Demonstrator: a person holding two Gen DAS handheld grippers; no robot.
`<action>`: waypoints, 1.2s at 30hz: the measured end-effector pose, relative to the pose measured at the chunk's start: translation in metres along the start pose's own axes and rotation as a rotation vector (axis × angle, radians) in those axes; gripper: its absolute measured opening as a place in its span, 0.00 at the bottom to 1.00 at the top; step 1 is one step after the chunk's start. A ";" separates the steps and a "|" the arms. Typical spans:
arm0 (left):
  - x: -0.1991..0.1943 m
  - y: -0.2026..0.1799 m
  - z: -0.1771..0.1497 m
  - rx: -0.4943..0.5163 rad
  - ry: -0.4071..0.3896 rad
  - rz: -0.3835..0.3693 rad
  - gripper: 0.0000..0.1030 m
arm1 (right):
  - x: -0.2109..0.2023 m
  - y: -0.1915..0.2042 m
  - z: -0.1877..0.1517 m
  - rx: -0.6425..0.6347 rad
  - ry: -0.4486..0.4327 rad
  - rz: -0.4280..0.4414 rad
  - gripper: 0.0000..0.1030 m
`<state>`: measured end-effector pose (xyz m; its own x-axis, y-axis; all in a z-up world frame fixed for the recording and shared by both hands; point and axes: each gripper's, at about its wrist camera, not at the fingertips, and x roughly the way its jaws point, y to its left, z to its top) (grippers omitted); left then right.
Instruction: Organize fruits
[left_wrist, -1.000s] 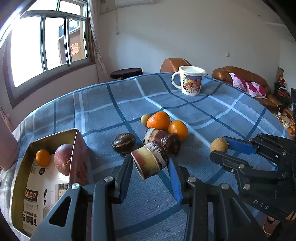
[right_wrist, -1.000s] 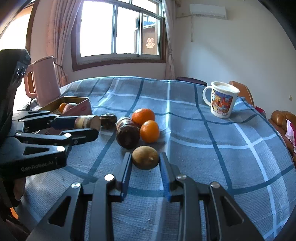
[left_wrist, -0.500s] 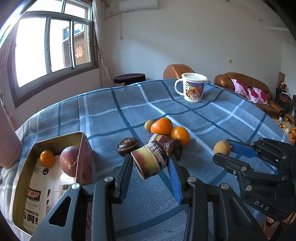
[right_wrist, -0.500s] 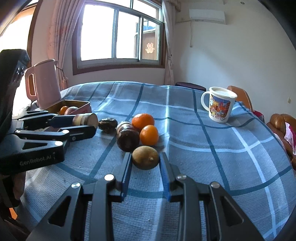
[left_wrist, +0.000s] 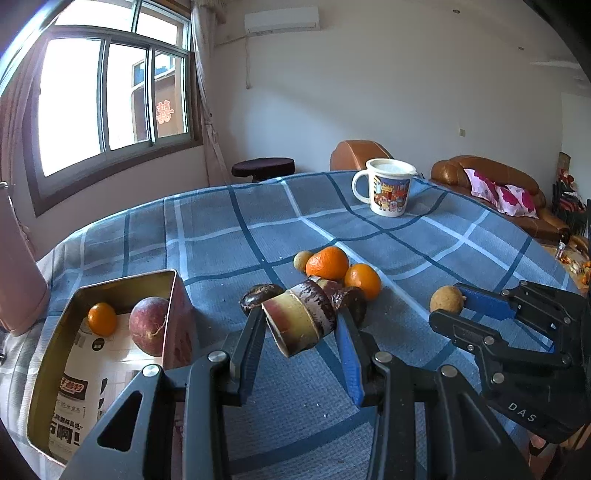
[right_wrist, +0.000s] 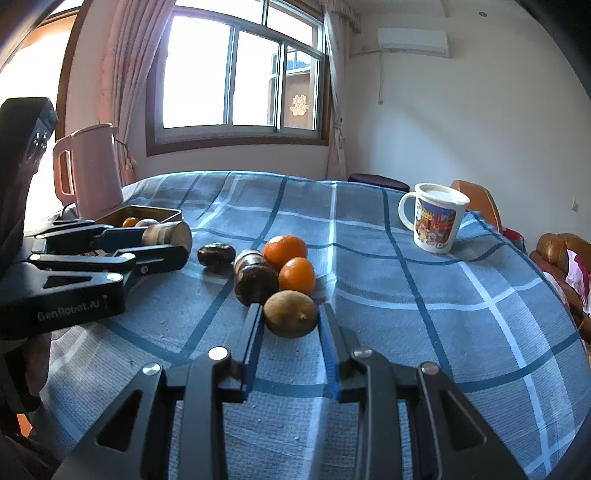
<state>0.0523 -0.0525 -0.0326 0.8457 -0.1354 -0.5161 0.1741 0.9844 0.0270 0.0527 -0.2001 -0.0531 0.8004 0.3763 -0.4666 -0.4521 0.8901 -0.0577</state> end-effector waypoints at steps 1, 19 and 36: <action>-0.001 0.000 0.000 0.000 -0.004 0.001 0.39 | -0.001 0.000 0.000 -0.001 -0.005 -0.001 0.32; -0.015 0.003 -0.001 -0.015 -0.074 0.019 0.39 | -0.010 0.002 -0.002 -0.020 -0.072 -0.007 0.32; -0.024 0.004 -0.003 -0.030 -0.130 0.033 0.39 | -0.020 0.004 -0.006 -0.034 -0.133 -0.008 0.32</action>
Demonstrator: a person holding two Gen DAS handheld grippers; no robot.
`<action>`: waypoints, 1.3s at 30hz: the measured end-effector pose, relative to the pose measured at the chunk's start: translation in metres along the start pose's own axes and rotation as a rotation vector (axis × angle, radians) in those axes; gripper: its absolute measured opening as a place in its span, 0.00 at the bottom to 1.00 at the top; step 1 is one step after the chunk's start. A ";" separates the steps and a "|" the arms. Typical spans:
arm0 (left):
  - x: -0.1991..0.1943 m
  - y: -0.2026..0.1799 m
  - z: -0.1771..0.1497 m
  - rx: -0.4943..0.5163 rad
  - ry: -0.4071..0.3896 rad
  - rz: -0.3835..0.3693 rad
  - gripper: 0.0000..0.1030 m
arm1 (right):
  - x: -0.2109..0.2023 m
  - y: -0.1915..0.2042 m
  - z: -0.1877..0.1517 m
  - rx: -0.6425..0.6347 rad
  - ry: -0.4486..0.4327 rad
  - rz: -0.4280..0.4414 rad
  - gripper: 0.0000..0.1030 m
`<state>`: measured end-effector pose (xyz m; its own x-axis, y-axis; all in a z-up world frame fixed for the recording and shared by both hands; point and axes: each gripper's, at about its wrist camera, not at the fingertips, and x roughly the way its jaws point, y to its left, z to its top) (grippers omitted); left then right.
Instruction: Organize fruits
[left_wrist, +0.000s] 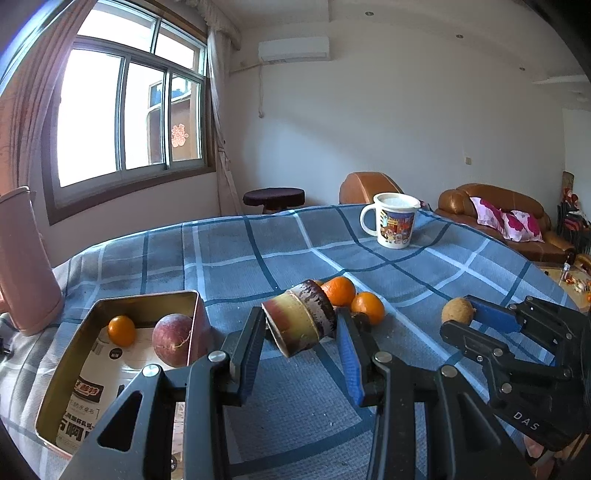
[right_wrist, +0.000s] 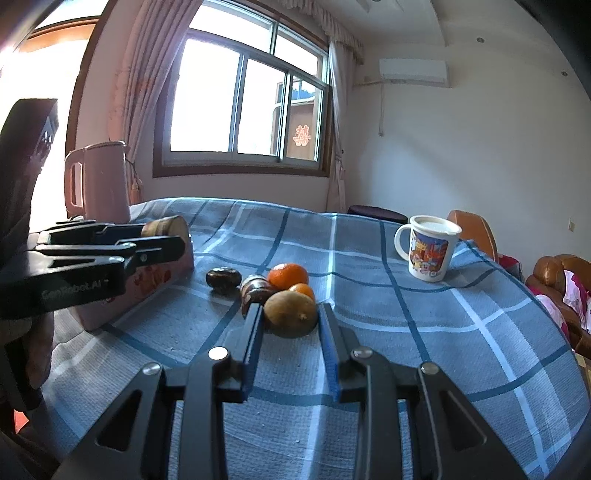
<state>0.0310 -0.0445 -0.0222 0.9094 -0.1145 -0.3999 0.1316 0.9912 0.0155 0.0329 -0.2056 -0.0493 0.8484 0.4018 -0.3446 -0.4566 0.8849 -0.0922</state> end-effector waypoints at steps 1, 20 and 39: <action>0.000 0.000 0.000 -0.001 -0.003 -0.001 0.39 | -0.001 0.000 0.000 -0.001 -0.003 0.000 0.32; -0.014 -0.002 -0.001 -0.001 -0.071 0.028 0.39 | -0.013 0.002 -0.002 -0.012 -0.076 0.002 0.32; -0.021 0.003 -0.003 -0.021 -0.084 0.065 0.39 | -0.014 0.003 0.001 -0.019 -0.081 0.025 0.32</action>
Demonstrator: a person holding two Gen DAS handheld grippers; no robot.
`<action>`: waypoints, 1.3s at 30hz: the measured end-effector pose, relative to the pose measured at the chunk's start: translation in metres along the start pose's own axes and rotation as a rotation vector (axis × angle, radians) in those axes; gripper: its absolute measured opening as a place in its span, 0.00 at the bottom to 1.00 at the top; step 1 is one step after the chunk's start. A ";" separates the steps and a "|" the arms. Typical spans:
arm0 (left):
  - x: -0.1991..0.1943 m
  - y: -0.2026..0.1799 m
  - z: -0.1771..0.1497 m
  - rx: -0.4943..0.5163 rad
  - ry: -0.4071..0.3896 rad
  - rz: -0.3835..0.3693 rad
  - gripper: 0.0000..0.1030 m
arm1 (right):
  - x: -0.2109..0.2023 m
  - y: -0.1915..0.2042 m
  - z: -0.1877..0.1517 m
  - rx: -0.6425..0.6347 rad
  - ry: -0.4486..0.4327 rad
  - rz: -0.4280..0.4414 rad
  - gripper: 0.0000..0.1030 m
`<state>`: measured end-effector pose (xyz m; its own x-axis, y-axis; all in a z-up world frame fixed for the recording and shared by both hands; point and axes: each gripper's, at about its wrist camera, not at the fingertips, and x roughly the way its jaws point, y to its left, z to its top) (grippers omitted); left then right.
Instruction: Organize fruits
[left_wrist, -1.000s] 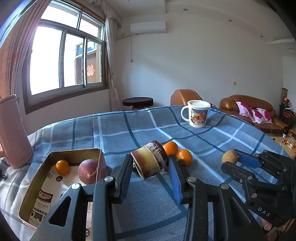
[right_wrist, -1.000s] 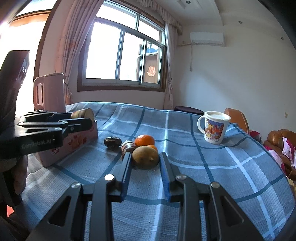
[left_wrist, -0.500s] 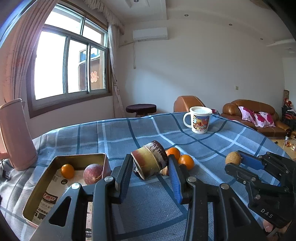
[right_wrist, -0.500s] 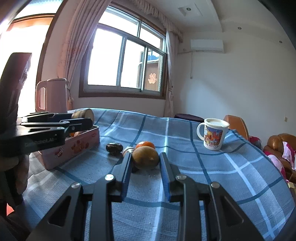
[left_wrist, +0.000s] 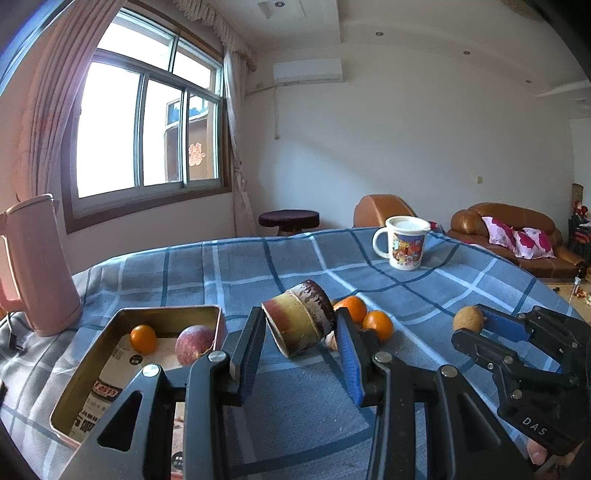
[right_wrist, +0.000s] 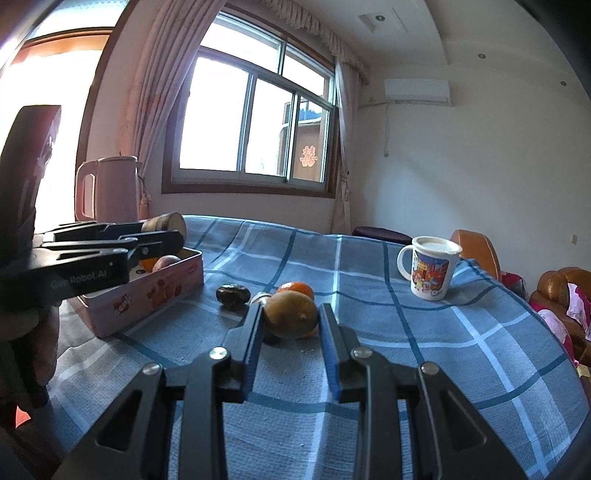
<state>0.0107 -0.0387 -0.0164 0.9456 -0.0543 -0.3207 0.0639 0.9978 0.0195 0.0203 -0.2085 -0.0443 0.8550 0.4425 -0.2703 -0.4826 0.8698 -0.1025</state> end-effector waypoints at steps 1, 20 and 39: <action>0.000 0.001 0.001 -0.003 0.004 0.000 0.39 | 0.002 0.000 0.001 0.003 0.008 0.003 0.32; -0.005 0.044 0.006 -0.049 0.041 0.099 0.39 | 0.023 0.037 0.045 -0.077 0.031 0.103 0.32; 0.003 0.101 -0.003 -0.086 0.135 0.195 0.39 | 0.065 0.085 0.088 -0.148 0.061 0.211 0.32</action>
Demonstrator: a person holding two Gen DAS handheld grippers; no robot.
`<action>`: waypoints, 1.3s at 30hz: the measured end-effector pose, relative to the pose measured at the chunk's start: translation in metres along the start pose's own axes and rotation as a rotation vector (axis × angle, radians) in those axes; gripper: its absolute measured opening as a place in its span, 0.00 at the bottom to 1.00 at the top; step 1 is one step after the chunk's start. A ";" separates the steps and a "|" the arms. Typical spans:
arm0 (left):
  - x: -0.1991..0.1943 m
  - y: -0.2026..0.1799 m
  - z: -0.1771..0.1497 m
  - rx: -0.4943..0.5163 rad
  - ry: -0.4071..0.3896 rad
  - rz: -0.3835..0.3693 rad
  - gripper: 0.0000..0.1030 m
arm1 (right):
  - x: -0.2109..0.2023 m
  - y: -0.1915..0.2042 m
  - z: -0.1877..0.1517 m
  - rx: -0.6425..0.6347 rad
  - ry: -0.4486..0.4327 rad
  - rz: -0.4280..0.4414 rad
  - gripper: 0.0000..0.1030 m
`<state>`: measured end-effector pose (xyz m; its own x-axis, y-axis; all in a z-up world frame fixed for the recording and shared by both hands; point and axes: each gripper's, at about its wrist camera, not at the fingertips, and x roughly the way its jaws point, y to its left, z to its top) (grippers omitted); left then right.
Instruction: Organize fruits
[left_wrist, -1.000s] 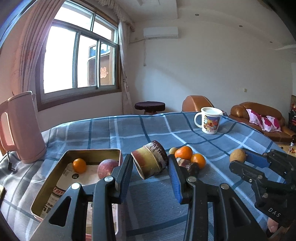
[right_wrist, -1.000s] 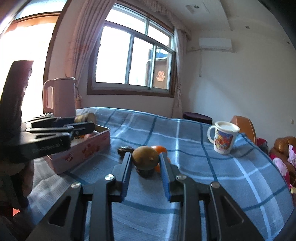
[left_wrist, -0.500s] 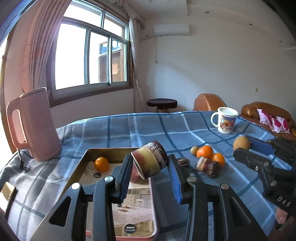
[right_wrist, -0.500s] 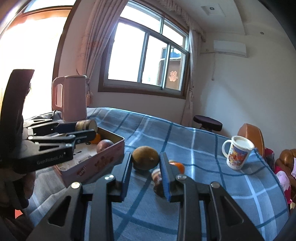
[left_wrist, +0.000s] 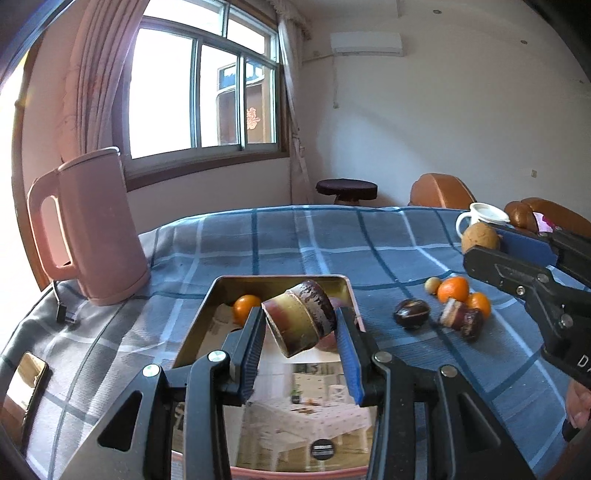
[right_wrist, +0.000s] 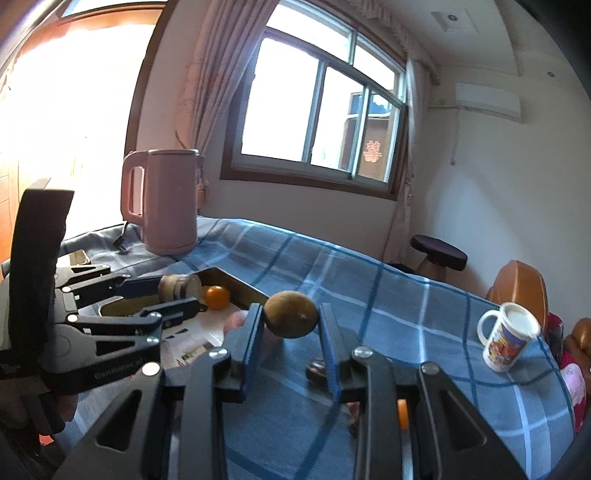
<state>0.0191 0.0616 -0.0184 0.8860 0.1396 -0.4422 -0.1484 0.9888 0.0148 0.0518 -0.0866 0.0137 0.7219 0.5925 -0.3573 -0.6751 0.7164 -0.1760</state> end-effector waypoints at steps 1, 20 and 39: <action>0.000 0.003 0.000 -0.004 0.002 0.004 0.39 | 0.005 0.004 0.002 -0.009 0.004 0.006 0.32; 0.011 0.038 -0.005 -0.032 0.049 0.058 0.39 | 0.058 0.043 0.004 -0.049 0.081 0.071 0.32; 0.025 0.049 -0.008 -0.031 0.106 0.066 0.39 | 0.084 0.059 -0.004 -0.060 0.133 0.102 0.32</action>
<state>0.0302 0.1130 -0.0354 0.8230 0.1961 -0.5332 -0.2194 0.9754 0.0201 0.0724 0.0044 -0.0304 0.6256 0.6044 -0.4933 -0.7546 0.6293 -0.1859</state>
